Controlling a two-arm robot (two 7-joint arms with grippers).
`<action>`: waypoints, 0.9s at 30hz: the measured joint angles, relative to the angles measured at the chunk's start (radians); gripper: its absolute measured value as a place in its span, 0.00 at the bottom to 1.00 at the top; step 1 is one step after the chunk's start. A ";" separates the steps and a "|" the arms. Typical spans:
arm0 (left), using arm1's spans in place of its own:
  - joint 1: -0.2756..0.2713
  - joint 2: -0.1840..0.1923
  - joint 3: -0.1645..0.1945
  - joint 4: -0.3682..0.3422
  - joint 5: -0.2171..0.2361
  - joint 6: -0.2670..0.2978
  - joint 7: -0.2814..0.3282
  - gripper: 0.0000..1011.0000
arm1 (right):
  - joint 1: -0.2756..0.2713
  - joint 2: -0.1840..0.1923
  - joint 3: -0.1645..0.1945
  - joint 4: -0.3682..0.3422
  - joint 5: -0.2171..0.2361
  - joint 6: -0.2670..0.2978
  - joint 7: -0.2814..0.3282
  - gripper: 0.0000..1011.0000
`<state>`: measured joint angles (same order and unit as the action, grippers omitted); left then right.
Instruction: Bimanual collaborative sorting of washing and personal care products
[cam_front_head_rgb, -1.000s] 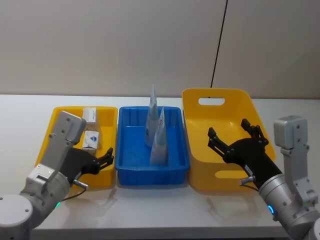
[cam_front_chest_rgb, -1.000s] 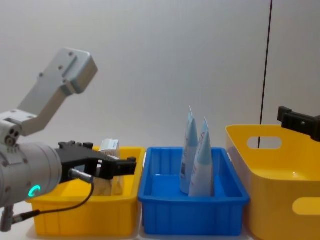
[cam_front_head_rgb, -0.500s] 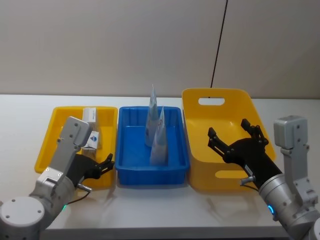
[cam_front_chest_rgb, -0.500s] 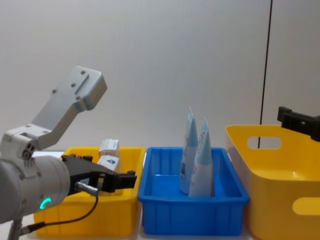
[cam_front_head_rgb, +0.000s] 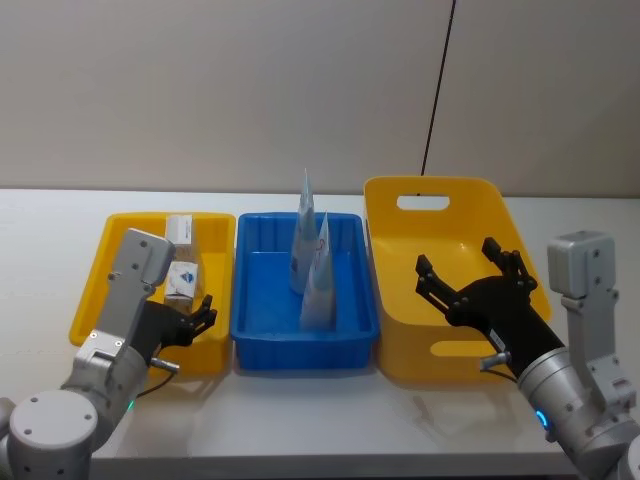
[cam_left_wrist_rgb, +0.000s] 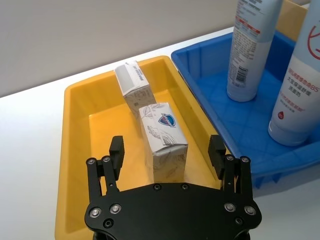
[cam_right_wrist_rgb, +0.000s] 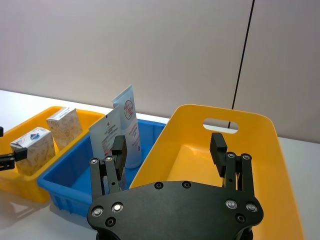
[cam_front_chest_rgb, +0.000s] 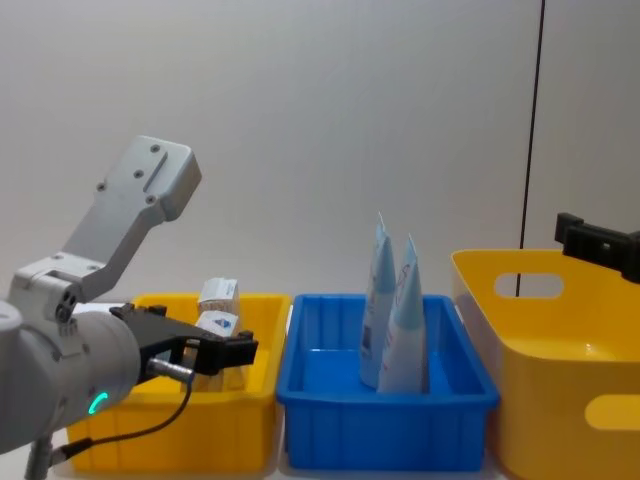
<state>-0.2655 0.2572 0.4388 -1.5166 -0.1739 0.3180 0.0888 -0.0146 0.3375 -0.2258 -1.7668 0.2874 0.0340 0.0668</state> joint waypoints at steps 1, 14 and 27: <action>-0.002 -0.004 -0.002 0.005 0.000 -0.003 0.002 0.99 | 0.000 0.000 0.000 0.000 0.000 0.000 0.000 0.99; -0.011 -0.028 -0.025 0.035 0.000 -0.012 0.010 0.99 | 0.000 0.000 0.000 0.000 0.000 0.000 0.000 0.99; -0.029 -0.047 -0.037 0.060 -0.002 -0.003 -0.002 0.99 | 0.000 0.000 0.000 0.000 0.000 0.000 0.000 0.99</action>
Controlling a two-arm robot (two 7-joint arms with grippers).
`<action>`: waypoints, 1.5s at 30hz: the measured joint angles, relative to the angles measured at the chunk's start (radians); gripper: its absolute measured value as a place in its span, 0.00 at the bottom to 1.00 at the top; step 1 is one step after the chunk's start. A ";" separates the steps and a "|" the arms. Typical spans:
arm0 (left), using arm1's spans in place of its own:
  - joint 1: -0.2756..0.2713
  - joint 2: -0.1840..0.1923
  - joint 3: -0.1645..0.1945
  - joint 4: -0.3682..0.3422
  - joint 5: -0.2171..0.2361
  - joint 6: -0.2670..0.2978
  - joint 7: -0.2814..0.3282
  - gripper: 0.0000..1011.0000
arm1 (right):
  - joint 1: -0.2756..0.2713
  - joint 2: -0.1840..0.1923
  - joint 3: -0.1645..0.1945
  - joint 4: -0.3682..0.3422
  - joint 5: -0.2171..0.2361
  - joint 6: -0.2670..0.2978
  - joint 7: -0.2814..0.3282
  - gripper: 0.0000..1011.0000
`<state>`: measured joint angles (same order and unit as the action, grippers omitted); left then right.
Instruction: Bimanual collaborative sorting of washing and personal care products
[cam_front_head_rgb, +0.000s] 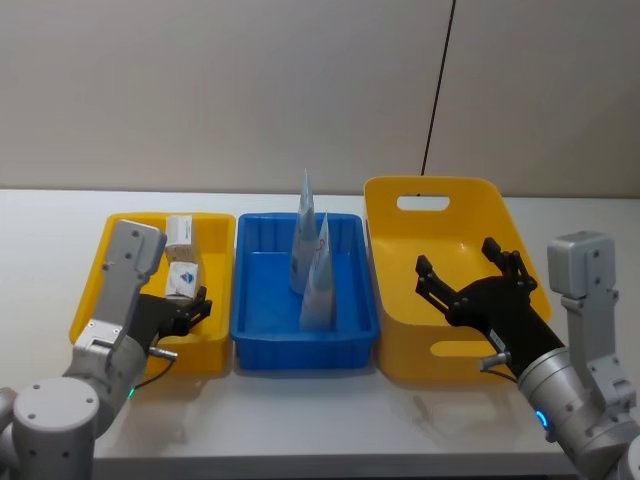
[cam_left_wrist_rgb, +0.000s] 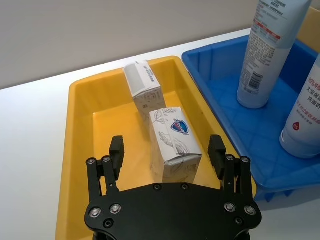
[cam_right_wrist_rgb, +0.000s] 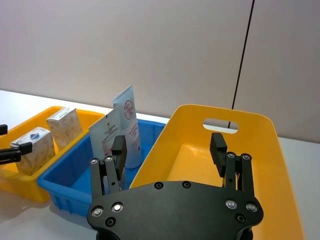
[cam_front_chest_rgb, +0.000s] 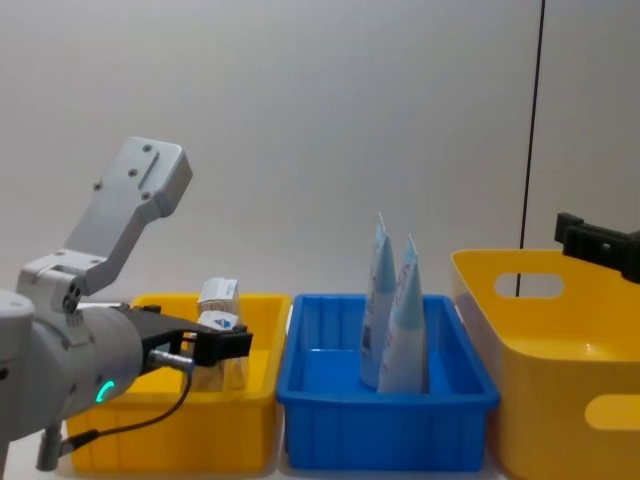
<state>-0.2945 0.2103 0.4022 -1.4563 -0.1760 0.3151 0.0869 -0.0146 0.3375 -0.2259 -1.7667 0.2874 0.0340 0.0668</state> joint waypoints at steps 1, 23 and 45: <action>-0.001 -0.001 0.000 0.002 0.000 0.000 -0.001 0.99 | 0.000 0.000 0.000 0.000 0.000 0.000 0.000 0.99; -0.034 -0.016 0.011 0.042 0.024 0.021 -0.033 0.99 | 0.000 0.000 0.000 0.000 0.000 0.000 0.000 0.99; -0.063 -0.017 0.029 0.081 0.066 0.018 -0.064 0.95 | 0.000 0.000 0.000 0.000 0.000 0.000 0.000 0.99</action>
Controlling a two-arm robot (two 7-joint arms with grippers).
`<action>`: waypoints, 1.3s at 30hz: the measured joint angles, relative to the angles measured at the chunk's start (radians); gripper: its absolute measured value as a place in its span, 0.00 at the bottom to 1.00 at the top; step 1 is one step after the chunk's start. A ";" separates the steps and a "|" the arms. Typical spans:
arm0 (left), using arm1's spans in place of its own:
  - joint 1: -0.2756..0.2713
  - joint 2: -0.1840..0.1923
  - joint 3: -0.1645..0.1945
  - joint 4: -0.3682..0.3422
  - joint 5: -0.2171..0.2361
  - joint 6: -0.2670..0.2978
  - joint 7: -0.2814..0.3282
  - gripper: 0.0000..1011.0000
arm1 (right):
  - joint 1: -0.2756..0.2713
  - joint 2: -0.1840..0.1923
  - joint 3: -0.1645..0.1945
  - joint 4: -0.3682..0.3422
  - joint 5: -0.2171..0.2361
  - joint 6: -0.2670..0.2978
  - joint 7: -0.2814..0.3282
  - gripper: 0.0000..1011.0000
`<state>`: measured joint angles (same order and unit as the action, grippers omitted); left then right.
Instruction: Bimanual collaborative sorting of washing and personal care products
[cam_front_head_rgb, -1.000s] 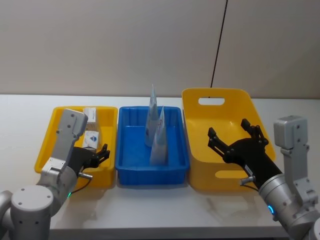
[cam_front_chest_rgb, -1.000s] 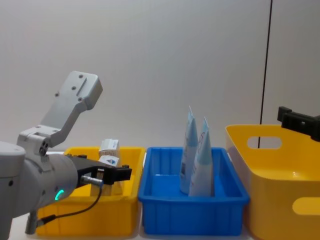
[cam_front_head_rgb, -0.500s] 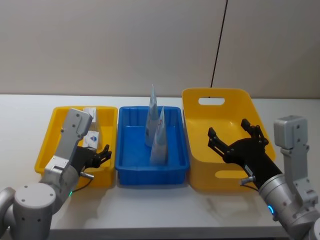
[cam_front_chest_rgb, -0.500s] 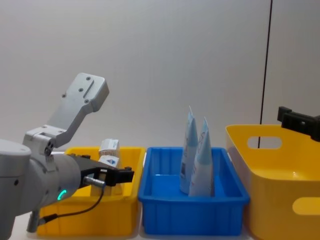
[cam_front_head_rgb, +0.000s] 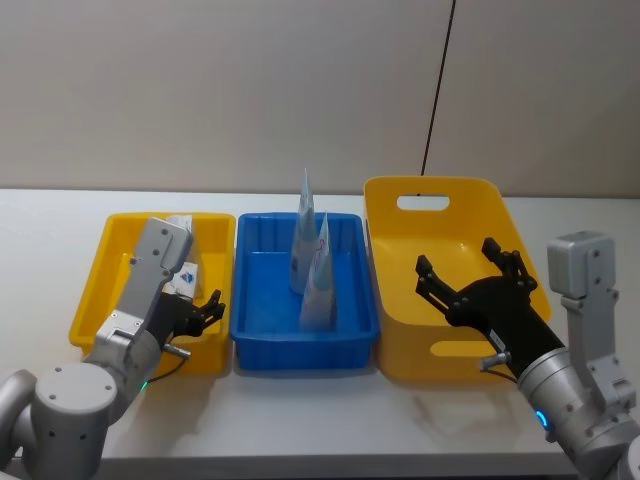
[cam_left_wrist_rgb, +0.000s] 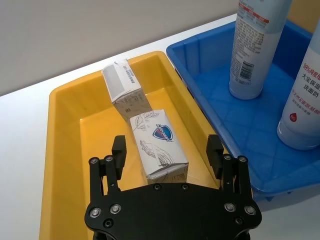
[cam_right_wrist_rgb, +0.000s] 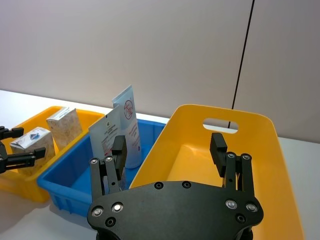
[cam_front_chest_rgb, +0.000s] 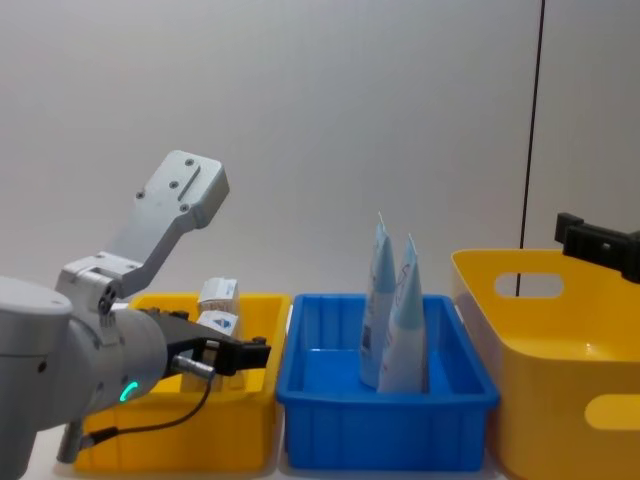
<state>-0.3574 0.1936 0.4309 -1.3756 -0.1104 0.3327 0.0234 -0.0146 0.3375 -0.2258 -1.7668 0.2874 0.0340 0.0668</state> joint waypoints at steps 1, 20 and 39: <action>0.000 0.000 0.001 0.001 0.001 0.000 -0.001 0.94 | 0.000 0.000 0.000 0.000 0.000 0.000 0.000 0.99; -0.008 0.003 0.009 0.010 0.020 -0.001 -0.008 0.45 | 0.000 0.000 0.000 0.000 0.000 0.000 0.000 0.99; -0.005 0.008 0.005 0.003 0.022 -0.003 -0.017 0.36 | 0.000 0.000 0.000 0.000 0.000 0.000 0.000 0.99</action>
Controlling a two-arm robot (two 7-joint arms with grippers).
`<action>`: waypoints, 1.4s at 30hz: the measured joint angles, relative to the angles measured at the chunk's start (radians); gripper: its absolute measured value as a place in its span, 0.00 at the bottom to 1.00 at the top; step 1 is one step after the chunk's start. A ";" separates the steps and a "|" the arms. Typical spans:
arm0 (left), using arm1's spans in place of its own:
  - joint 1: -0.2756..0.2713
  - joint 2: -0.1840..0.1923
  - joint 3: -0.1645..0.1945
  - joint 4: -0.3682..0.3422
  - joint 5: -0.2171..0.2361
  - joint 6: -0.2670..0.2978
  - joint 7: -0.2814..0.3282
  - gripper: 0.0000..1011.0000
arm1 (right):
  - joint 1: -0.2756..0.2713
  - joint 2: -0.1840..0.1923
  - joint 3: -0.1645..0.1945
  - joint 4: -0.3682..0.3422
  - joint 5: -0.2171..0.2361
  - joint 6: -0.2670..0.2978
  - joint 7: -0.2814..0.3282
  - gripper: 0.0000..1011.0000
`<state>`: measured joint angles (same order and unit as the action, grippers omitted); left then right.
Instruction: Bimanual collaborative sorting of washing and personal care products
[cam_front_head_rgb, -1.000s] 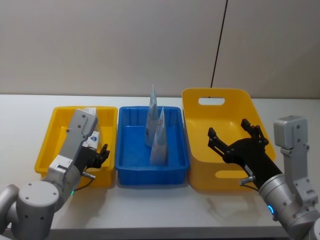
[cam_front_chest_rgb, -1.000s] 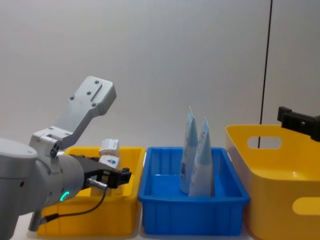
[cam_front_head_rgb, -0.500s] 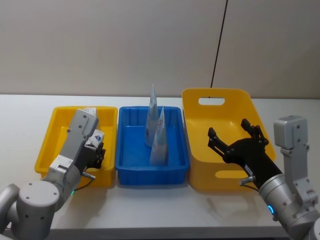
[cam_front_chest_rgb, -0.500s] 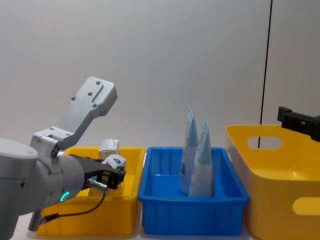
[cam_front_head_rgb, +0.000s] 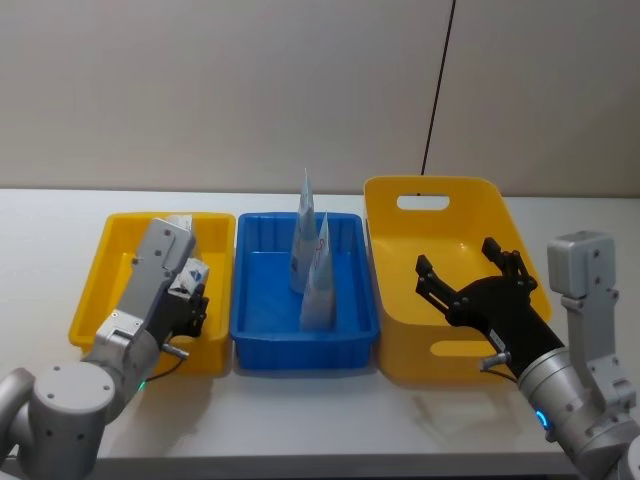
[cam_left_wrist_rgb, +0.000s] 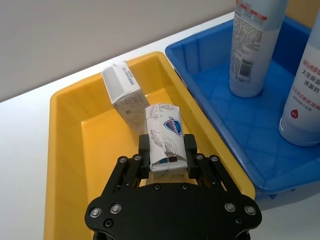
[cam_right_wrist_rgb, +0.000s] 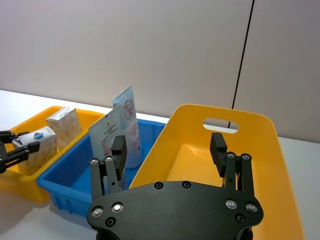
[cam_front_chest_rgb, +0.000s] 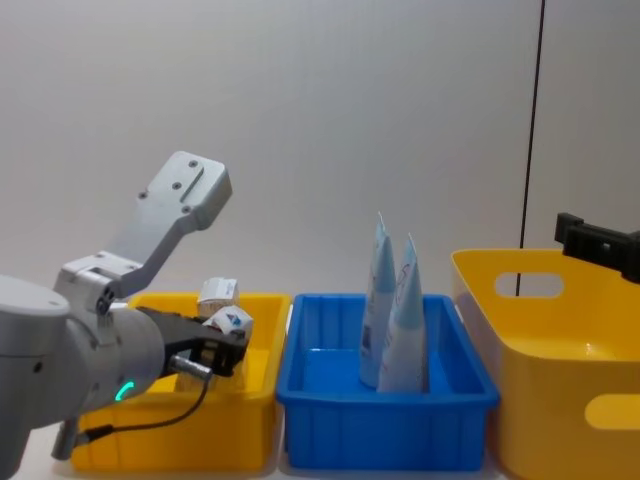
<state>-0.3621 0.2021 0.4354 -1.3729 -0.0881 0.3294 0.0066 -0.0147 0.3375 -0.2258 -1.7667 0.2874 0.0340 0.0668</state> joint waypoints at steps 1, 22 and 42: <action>0.001 0.001 -0.001 -0.002 0.000 -0.001 -0.001 0.36 | 0.000 0.000 0.000 0.000 0.000 0.000 0.000 0.99; -0.013 0.103 -0.042 -0.138 -0.012 -0.091 -0.132 0.36 | 0.000 0.000 0.000 0.000 0.000 0.000 0.000 0.99; -0.016 0.203 -0.094 -0.251 -0.148 -0.203 -0.381 0.36 | 0.000 0.000 0.000 0.000 0.000 0.000 0.000 0.99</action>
<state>-0.3778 0.4046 0.3413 -1.6239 -0.2365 0.1267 -0.3741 -0.0146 0.3375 -0.2258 -1.7668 0.2874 0.0340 0.0668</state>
